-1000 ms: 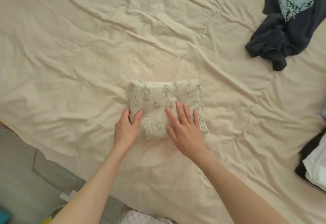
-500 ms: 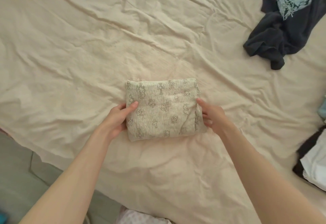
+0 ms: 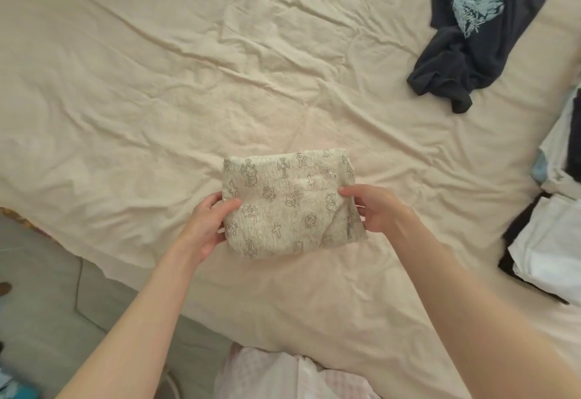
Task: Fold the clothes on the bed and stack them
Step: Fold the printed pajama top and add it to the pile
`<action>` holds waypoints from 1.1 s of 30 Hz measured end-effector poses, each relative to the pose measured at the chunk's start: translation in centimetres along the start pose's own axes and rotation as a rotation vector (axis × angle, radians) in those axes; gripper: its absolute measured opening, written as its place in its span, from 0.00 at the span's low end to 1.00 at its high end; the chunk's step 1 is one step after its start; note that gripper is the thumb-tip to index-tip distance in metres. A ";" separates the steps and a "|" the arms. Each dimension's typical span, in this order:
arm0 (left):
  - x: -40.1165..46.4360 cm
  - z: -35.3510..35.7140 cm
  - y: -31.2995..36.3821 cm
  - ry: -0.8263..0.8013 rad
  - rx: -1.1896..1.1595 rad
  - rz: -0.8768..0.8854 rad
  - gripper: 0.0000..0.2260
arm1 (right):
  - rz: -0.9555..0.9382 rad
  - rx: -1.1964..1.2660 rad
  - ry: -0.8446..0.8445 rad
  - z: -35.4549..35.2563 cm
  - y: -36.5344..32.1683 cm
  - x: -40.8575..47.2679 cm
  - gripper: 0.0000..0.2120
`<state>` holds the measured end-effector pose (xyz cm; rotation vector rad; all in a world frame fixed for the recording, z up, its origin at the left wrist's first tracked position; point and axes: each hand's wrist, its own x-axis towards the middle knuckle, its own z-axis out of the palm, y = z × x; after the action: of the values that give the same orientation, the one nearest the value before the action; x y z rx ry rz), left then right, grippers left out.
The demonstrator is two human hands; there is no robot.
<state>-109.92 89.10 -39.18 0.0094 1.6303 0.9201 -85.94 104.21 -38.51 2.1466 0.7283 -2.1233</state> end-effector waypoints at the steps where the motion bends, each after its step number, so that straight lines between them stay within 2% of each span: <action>1: -1.4 -0.2 -0.2 -0.006 0.003 -0.001 0.10 | -0.006 0.014 -0.016 -0.2 0.8 -1.2 0.05; 7: -11.0 -0.6 -2.4 -0.025 0.010 0.013 0.10 | -0.015 0.097 -0.072 -2.3 7.2 -9.7 0.02; 12: -18.4 -0.3 -4.3 -0.096 0.055 0.024 0.11 | -0.070 0.125 -0.072 -4.8 12.1 -16.3 0.05; 17: -22.3 0.3 -7.9 -0.164 0.132 0.012 0.11 | -0.136 0.182 0.024 -6.6 18.5 -19.9 0.07; 20: -23.5 1.7 -10.8 -0.176 0.185 -0.029 0.09 | -0.161 0.242 0.106 -7.9 23.1 -21.2 0.13; 22: -24.7 3.0 -12.7 -0.213 0.238 -0.048 0.08 | -0.152 0.284 0.144 -9.4 26.4 -22.4 0.14; 26: -28.3 6.4 -15.6 -0.286 0.315 -0.044 0.06 | -0.153 0.367 0.158 -13.6 32.0 -25.7 0.06; 30: -31.1 11.0 -17.4 -0.341 0.342 -0.022 0.07 | -0.199 0.410 0.200 -18.6 34.5 -28.2 0.02; 33: -33.6 16.1 -20.3 -0.354 0.353 0.010 0.08 | -0.247 0.432 0.209 -24.0 37.0 -30.2 0.02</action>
<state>-77.08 68.04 -22.45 0.4027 1.4394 0.5874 -49.20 70.52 -19.16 2.6538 0.6200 -2.3863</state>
